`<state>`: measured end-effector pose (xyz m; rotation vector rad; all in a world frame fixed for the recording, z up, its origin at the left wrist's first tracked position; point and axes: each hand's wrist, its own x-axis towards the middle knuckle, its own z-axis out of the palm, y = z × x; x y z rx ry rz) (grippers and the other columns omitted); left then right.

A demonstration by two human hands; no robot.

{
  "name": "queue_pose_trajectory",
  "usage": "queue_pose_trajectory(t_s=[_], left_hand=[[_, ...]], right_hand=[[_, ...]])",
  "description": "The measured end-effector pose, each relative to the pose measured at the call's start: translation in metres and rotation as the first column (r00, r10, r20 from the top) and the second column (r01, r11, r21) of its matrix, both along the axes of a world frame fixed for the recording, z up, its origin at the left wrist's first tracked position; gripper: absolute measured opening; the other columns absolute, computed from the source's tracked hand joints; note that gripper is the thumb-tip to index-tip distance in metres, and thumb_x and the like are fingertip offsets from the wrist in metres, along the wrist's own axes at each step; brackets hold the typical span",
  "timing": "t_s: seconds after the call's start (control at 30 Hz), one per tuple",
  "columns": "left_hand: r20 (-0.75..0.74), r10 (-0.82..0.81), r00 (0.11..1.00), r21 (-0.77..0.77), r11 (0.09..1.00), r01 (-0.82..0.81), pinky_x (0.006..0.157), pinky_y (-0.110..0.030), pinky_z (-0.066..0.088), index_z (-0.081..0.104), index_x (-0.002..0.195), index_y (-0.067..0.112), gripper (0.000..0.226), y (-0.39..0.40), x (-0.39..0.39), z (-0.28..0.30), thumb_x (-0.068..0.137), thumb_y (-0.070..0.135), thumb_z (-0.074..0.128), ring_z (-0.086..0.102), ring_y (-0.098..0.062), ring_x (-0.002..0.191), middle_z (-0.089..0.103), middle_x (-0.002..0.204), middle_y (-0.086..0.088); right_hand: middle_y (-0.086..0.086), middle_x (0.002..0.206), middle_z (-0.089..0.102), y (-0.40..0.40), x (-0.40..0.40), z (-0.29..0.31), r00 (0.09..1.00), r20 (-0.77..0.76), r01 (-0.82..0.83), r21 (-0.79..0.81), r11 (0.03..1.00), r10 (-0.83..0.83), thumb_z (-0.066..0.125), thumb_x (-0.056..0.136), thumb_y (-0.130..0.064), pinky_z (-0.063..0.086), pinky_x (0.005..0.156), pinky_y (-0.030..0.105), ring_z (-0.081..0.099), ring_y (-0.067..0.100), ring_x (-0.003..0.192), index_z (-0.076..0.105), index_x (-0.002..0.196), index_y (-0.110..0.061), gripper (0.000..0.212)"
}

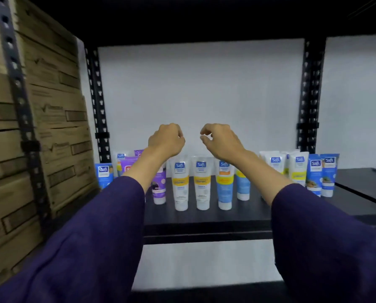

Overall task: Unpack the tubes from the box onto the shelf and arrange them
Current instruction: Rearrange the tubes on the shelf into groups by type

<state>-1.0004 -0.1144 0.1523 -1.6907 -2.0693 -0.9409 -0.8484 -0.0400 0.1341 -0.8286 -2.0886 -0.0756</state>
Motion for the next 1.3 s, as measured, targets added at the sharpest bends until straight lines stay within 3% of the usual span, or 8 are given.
queue_pose_trajectory(t_s=[0.23, 0.4, 0.53, 0.7, 0.87, 1.07, 1.17, 1.3], left_hand=[[-0.003, 0.093, 0.996, -0.088, 0.992, -0.093, 0.090, -0.040, 0.051, 0.066, 0.105, 0.017, 0.020, 0.006, -0.092, 0.026, 0.090, 0.020, 0.053, 0.061, -0.028, 0.101, 0.065, 0.114, -0.008], [-0.012, 0.109, 0.994, -0.175, 0.979, -0.109, 0.091, -0.039, 0.051, 0.066, 0.105, 0.014, 0.019, 0.023, -0.146, 0.026, 0.091, 0.017, 0.054, 0.061, -0.025, 0.101, 0.064, 0.114, -0.007], [-0.045, 0.098, 0.994, -0.301, 0.948, -0.107, 0.095, -0.032, 0.045, 0.061, 0.119, 0.015, 0.027, 0.042, -0.184, 0.024, 0.093, 0.020, 0.057, 0.055, -0.023, 0.112, 0.057, 0.127, -0.008], [-0.105, 0.076, 0.992, -0.466, 0.877, -0.117, 0.107, -0.034, 0.036, 0.049, 0.136, 0.016, 0.043, 0.065, -0.216, 0.014, 0.094, 0.020, 0.057, 0.045, -0.022, 0.129, 0.047, 0.142, -0.007], [-0.139, 0.106, 0.985, -0.532, 0.830, -0.165, 0.108, -0.035, 0.036, 0.045, 0.140, 0.017, 0.049, 0.085, -0.244, 0.000, 0.093, 0.017, 0.059, 0.042, -0.023, 0.132, 0.044, 0.145, -0.006], [-0.136, 0.076, 0.988, -0.531, 0.836, -0.138, 0.083, -0.029, 0.045, 0.066, 0.111, 0.014, 0.029, 0.094, -0.255, -0.005, 0.083, 0.011, 0.071, 0.056, -0.021, 0.101, 0.062, 0.114, -0.006], [-0.109, 0.034, 0.993, -0.511, 0.856, -0.085, 0.075, -0.028, 0.048, 0.069, 0.097, 0.012, 0.019, 0.092, -0.255, -0.004, 0.079, 0.012, 0.075, 0.059, -0.020, 0.090, 0.065, 0.097, -0.005], [-0.114, 0.000, 0.994, -0.441, 0.896, -0.050, 0.079, -0.032, 0.051, 0.072, 0.095, 0.008, 0.019, 0.089, -0.250, -0.006, 0.077, 0.009, 0.076, 0.061, -0.021, 0.091, 0.066, 0.094, -0.005]], right_hand=[[0.010, 0.115, 0.063, 0.027, -0.095, 0.028, 0.973, 0.190, -0.116, -0.091, 0.989, 0.131, 0.054, 0.092, -0.024, 0.050, 0.090, 0.041, 0.058, 0.025, 0.103, 0.064, 0.110, -0.011, 0.024], [0.010, 0.117, 0.063, 0.048, -0.151, 0.034, 0.937, 0.265, -0.180, -0.185, 0.966, 0.226, 0.057, 0.092, -0.022, 0.048, 0.086, 0.030, 0.059, 0.023, 0.102, 0.063, 0.114, -0.010, 0.026], [0.010, 0.119, 0.063, 0.065, -0.188, 0.038, 0.890, 0.346, -0.214, -0.260, 0.942, 0.297, 0.061, 0.091, -0.020, 0.045, 0.086, 0.025, 0.059, 0.021, 0.106, 0.061, 0.120, -0.010, 0.031], [0.009, 0.133, 0.056, 0.081, -0.226, 0.035, 0.798, 0.509, -0.175, -0.317, 0.932, 0.323, 0.059, 0.092, -0.020, 0.044, 0.101, 0.032, 0.054, 0.022, 0.119, 0.050, 0.134, -0.010, 0.044], [0.007, 0.141, 0.049, 0.098, -0.251, 0.023, 0.678, 0.680, -0.097, -0.295, 0.950, 0.280, 0.057, 0.093, -0.024, 0.040, 0.106, 0.038, 0.047, 0.023, 0.127, 0.042, 0.141, -0.011, 0.052], [0.008, 0.107, 0.066, 0.105, -0.257, 0.020, 0.698, 0.653, -0.128, -0.288, 0.949, 0.293, 0.070, 0.084, -0.020, 0.047, 0.080, 0.029, 0.059, 0.021, 0.096, 0.064, 0.110, -0.012, 0.028], [0.010, 0.089, 0.069, 0.105, -0.255, 0.020, 0.676, 0.668, -0.109, -0.328, 0.938, 0.313, 0.073, 0.082, -0.019, 0.052, 0.071, 0.028, 0.065, 0.020, 0.076, 0.063, 0.090, -0.011, 0.015], [0.010, 0.085, 0.068, 0.100, -0.251, 0.022, 0.703, 0.663, -0.122, -0.242, 0.963, 0.256, 0.073, 0.081, -0.014, 0.055, 0.068, 0.029, 0.067, 0.022, 0.072, 0.065, 0.082, -0.003, 0.014]])
